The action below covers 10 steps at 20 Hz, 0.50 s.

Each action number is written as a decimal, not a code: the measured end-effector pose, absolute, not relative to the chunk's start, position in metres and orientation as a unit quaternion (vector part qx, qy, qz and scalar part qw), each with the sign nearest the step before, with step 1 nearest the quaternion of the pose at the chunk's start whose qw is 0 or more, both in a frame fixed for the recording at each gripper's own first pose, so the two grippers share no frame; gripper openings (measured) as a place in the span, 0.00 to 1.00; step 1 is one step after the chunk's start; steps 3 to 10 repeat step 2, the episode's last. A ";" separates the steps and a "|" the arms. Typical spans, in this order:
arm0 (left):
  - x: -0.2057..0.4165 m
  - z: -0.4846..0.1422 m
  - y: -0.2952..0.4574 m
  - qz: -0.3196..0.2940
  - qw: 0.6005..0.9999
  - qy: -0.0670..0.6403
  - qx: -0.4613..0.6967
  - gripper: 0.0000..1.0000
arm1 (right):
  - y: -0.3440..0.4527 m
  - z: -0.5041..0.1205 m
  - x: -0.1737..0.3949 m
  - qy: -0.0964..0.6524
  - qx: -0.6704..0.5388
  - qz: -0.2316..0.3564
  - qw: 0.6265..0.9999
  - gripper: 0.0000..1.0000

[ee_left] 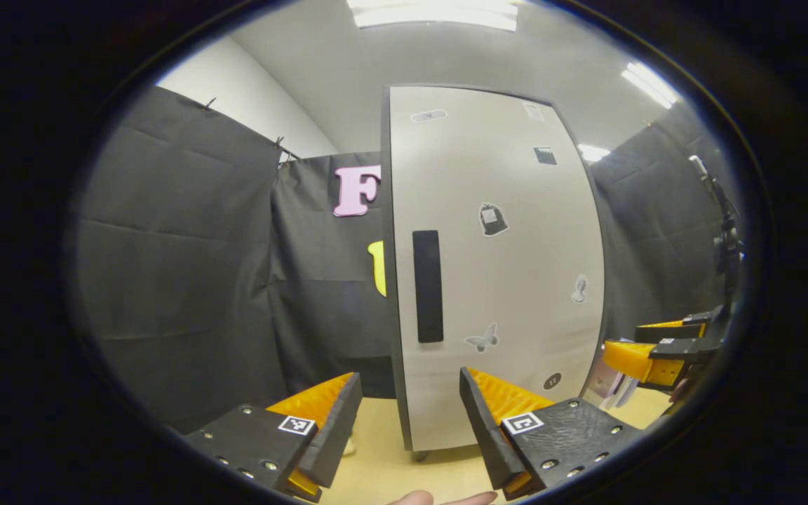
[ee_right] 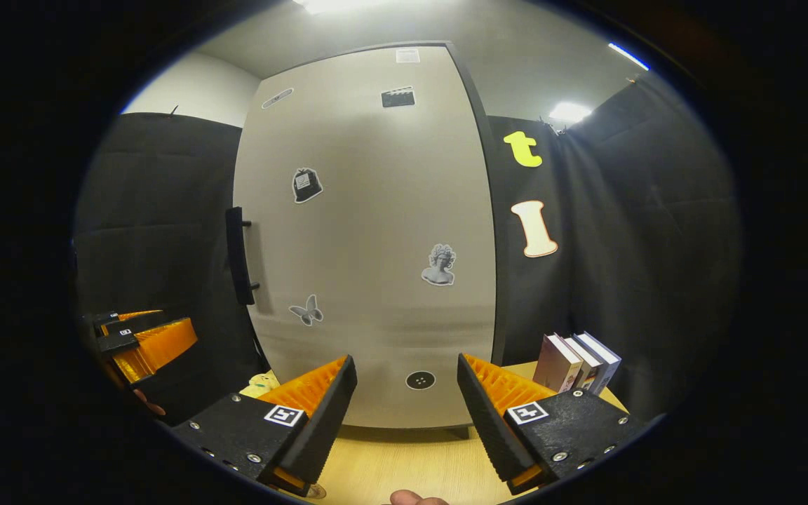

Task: Open the cabinet door with the right hand, grasp the bottle in the cabinet with the left hand and place it on the coaster, then close the cabinet door with the right hand.

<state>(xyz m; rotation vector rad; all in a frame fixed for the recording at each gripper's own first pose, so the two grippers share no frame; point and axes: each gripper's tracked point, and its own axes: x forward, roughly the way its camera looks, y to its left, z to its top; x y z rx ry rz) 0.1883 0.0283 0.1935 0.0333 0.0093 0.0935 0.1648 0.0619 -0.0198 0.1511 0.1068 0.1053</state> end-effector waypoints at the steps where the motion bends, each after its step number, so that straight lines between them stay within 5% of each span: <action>1: 0.188 0.194 0.029 0.047 0.999 0.005 0.016 0.86 | 0.062 -0.019 0.164 0.053 0.074 0.053 0.994 0.90; 10: 0.188 0.193 0.030 0.048 0.999 0.005 0.016 0.81 | 0.062 -0.020 0.164 0.052 0.072 0.054 0.995 0.90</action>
